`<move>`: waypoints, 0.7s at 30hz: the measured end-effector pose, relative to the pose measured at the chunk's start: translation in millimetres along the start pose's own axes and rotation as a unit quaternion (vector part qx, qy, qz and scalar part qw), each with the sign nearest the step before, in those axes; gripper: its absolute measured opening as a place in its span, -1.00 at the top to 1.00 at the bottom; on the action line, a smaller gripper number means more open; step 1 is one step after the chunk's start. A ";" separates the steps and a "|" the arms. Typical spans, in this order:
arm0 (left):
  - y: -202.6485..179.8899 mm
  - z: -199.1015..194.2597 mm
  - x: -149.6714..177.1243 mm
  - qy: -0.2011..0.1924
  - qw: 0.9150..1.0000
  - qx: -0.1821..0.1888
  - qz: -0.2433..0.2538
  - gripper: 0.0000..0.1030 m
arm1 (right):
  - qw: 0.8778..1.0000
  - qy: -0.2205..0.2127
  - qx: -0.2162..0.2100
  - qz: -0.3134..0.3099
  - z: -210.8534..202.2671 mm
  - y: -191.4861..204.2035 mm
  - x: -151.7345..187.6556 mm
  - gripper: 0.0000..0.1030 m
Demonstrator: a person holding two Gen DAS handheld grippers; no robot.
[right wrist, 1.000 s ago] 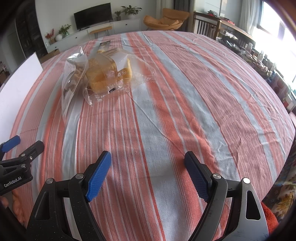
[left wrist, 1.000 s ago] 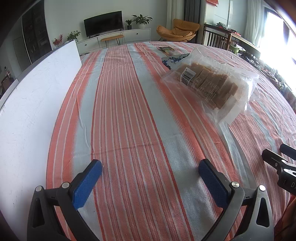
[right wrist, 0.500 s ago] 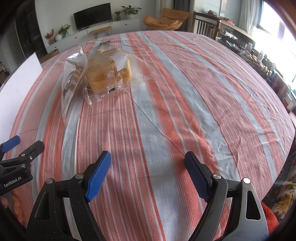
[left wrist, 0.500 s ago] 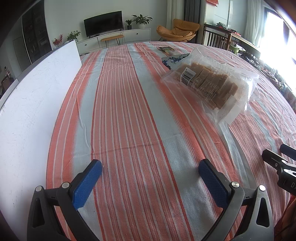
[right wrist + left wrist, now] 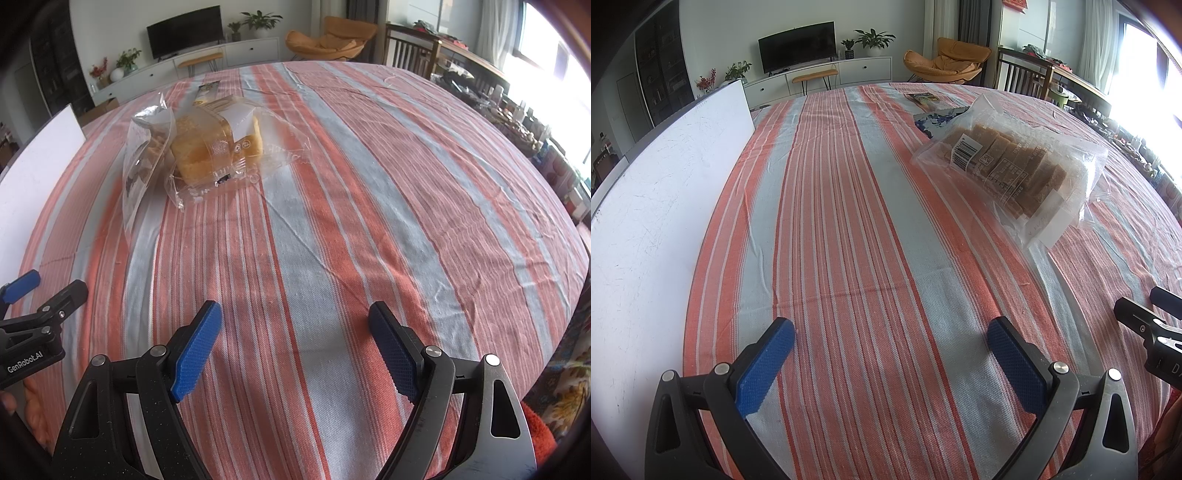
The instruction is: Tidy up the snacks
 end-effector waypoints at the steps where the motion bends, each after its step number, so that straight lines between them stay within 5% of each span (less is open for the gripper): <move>1: -0.1 -0.1 0.0 0.000 1.000 0.000 0.000 -1.00 | 1.000 0.000 0.000 0.000 0.0 -0.1 0.1 -0.64; 12: 0.6 -0.4 -2.3 0.016 1.000 0.001 -0.007 -1.00 | 1.000 0.000 0.000 0.000 0.0 -0.4 0.1 -0.64; 15: -5.4 -10.6 -19.0 0.038 0.998 0.046 -0.017 -0.99 | 1.000 0.000 0.000 0.000 -0.1 -0.4 0.2 -0.64; 21: -33.1 -64.3 -76.9 -0.024 0.992 0.125 -0.026 -0.99 | 1.000 -0.001 0.001 0.003 -0.6 -1.3 0.4 -0.64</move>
Point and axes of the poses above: each gripper's, at about its wrist camera, not at the fingertips, and z roughly the way its jaws point, y to its left, x to its underside, the point moved 4 cm from there along z, roughly the way its jaws point, and after that the axes turned 14 degrees about y, right-handed, at the moved point
